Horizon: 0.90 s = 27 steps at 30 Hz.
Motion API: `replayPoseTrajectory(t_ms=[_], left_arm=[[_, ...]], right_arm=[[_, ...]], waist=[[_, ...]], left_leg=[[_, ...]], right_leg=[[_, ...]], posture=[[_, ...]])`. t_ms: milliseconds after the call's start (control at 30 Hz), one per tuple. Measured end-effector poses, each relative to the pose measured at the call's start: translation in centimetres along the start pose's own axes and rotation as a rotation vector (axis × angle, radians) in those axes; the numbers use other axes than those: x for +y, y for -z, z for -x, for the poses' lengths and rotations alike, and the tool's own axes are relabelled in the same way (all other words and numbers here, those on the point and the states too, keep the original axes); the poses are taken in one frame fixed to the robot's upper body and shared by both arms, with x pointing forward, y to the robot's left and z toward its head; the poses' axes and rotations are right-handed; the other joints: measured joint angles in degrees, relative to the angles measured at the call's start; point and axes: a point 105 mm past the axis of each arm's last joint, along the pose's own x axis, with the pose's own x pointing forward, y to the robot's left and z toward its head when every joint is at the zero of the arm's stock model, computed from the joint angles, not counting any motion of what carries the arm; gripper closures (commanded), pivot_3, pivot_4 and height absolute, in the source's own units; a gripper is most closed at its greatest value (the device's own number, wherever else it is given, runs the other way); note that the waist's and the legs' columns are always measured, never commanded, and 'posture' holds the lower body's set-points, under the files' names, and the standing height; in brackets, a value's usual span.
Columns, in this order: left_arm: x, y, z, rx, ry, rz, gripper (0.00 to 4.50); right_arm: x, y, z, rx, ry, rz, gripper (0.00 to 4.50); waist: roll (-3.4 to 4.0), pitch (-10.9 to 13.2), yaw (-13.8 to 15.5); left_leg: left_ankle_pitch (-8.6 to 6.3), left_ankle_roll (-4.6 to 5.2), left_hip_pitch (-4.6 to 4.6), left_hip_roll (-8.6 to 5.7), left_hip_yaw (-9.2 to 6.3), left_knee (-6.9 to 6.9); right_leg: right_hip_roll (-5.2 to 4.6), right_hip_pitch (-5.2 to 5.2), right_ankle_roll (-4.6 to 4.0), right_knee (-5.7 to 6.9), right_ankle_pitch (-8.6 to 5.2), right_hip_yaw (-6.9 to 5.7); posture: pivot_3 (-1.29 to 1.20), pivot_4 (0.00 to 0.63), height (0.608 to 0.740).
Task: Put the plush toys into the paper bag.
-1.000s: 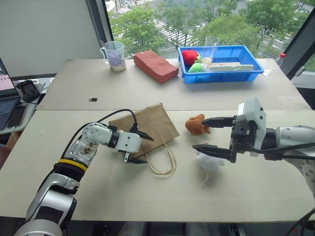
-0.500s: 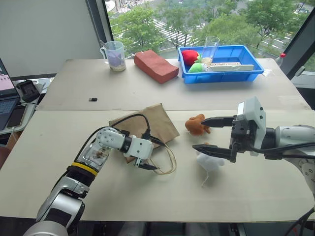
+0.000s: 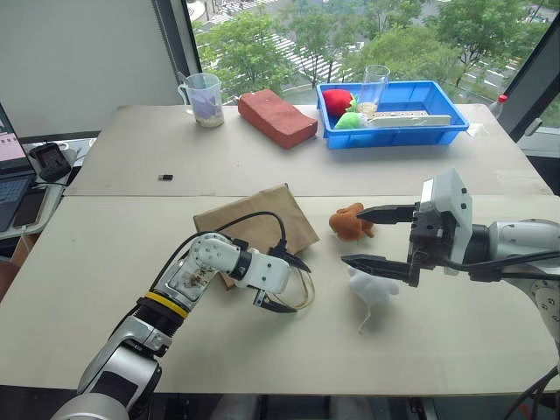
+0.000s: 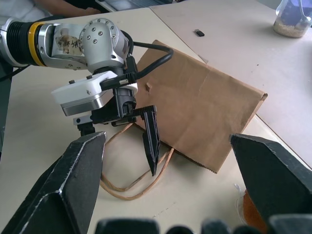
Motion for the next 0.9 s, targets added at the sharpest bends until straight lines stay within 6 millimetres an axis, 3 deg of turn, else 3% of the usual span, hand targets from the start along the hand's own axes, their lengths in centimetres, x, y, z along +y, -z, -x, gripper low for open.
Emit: replayPoseTrajectory(t_ms=[200, 233, 367, 500, 600, 700, 767, 900], left_arm=[[-0.2, -0.2, 0.3, -0.008, 0.02, 0.008, 4.21], [-0.1, -0.3, 0.4, -0.01, 0.02, 0.01, 4.39], [0.0, -1.1, 0.7, -0.035, 0.024, 0.048, 4.39], [1.5, -2.4, 2.6, -0.112, -0.021, 0.155, 4.39], [4.4, -4.4, 6.1, -0.212, -0.118, 0.24, 4.39], [6.3, -6.4, 9.8, -0.281, -0.196, 0.257, 4.39], [6.5, -7.1, 10.6, -0.327, -0.204, 0.281, 4.39], [6.4, -7.0, 10.6, -0.342, -0.198, 0.311, 4.5]], right_arm=[[-0.1, -0.1, -0.1, -0.002, -0.001, 0.001, 0.0], [-0.1, -0.1, -0.1, -0.003, -0.001, 0.001, 0.0], [-0.3, -0.1, -0.1, -0.004, 0.001, -0.003, 0.0], [-0.4, 0.6, 0.1, 0.013, 0.012, -0.028, 0.0], [-0.7, 2.4, 0.7, 0.068, 0.037, -0.073, 0.0], [-0.9, 2.7, 0.9, 0.072, 0.055, -0.089, 0.0], [-0.9, 2.7, 0.7, 0.054, 0.063, -0.092, 0.0], [-0.4, 3.3, -1.1, -0.003, 0.061, -0.145, 1.2]], waist=[[0.0, 0.0, -0.01], [0.0, 0.0, -0.01], [0.0, 0.0, -0.01], [0.0, 0.0, -0.04], [-0.01, 0.01, -0.02], [0.0, 0.0, -0.56], [0.0, 0.0, -0.84], [0.0, 0.0, -1.0]], left_leg=[[0.0, 0.0, 0.0, 0.0, 0.0, 0.01], [0.0, 0.0, 0.0, 0.0, 0.0, 0.01], [0.0, 0.0, -0.01, 0.0, -0.01, 0.01], [0.0, 0.0, -0.01, 0.0, -0.05, 0.04], [-0.01, 0.01, -0.07, -0.02, -0.07, 0.17], [-0.01, 0.01, -0.01, 0.0, -0.06, 0.17], [0.0, 0.01, 0.01, 0.01, -0.08, 0.17], [0.01, -0.02, 0.0, 0.03, -0.09, 0.18]], right_leg=[[-0.01, 0.0, 0.0, 0.0, 0.0, 0.0], [-0.01, 0.0, 0.0, 0.0, 0.0, 0.0], [0.0, -0.01, 0.0, 0.01, 0.0, 0.0], [0.02, -0.01, 0.0, 0.05, 0.0, -0.03], [0.01, -0.02, 0.0, 0.11, 0.0, -0.05], [0.01, -0.01, 0.0, 0.15, 0.0, -0.04], [0.05, 0.01, 0.0, 0.16, 0.0, -0.04], [0.04, -0.01, -0.01, 0.18, 0.0, -0.02]], posture=[[0.0, 0.15, 0.74], [0.0, 0.15, 0.74], [0.0, 0.15, 0.74], [0.0, 0.15, 0.74], [0.0, 0.15, 0.74], [0.0, 0.15, 0.74], [0.0, 0.15, 0.74], [0.0, 0.15, 0.74]])
